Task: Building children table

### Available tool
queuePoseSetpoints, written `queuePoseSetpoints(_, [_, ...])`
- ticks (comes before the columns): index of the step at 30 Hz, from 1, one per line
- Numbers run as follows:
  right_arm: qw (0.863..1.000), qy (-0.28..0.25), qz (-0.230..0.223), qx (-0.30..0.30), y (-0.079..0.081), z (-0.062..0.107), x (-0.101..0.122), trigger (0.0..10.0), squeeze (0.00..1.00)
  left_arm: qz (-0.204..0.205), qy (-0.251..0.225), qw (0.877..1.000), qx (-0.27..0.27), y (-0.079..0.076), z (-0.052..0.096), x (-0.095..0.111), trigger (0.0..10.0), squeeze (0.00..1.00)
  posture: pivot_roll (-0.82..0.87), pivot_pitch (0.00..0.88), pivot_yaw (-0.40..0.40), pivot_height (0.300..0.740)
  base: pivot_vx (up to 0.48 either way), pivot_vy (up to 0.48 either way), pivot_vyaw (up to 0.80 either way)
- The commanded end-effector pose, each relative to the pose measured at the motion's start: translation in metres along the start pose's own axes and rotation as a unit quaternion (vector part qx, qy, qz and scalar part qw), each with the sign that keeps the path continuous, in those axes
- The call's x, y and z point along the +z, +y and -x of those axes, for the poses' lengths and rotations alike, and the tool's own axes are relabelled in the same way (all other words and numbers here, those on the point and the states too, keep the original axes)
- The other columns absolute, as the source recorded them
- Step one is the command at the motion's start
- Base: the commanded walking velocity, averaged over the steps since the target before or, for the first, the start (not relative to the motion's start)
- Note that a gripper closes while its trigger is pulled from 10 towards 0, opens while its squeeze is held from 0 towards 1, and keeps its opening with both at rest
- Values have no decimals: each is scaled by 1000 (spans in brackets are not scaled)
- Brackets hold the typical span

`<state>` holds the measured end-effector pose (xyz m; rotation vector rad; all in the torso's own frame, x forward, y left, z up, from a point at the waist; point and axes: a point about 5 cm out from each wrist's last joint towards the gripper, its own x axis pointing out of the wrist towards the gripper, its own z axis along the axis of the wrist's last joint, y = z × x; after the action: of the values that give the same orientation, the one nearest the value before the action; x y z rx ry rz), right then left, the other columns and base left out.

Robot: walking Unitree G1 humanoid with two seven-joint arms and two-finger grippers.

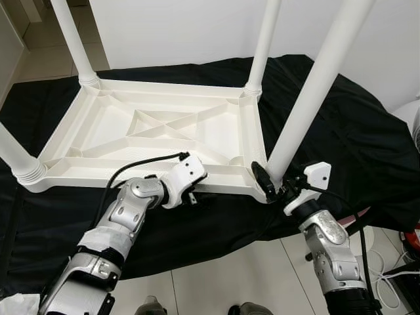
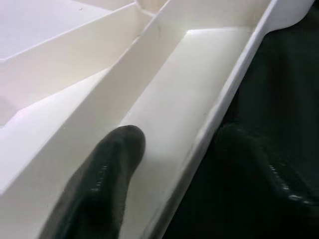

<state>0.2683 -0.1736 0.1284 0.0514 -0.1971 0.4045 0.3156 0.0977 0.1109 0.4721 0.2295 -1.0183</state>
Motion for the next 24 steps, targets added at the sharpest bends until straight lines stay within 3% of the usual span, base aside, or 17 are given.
queuePoseSetpoints(1, [1000, 3, -1, -2, -1, 1, 0, 10000, 0, -6, 8, 994, 110, 9, 4, -4, 0, 0, 4, 23, 28, 740, 0, 0, 0])
queuePoseSetpoints(14, [1000, 3, 3, 1, -2, -2, 1, 10000, 0, -13, 16, 995, 102, 3, 16, -10, 0, 0, 24, 37, 23, 740, 0, 0, 0])
queuePoseSetpoints(24, [1000, 2, 6, 13, 2, -6, 2, 10000, 0, -24, 9, 995, 96, -5, 47, -9, 0, 0, 30, 35, 23, 740, 0, 0, 0])
